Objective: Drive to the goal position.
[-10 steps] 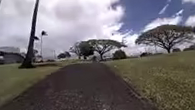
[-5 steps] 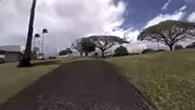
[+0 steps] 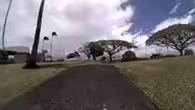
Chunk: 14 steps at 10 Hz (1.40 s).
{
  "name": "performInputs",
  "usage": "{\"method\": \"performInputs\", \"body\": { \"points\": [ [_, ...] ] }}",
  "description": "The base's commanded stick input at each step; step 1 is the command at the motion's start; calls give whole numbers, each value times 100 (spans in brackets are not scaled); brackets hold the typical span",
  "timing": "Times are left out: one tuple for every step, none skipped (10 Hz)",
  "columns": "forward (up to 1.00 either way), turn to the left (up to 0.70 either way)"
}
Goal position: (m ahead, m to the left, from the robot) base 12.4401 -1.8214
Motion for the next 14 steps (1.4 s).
{"method": "performInputs", "body": {
  "points": [
    [70, 0],
    [70, 0],
    [70, 0],
    [70, 0],
    [70, 0],
    [70, 0],
    [70, 2],
    [70, 2],
    [70, 2],
    [70, 3],
    [70, 3],
    [70, 3],
    [70, 3],
    [70, 15]
  ]
}}
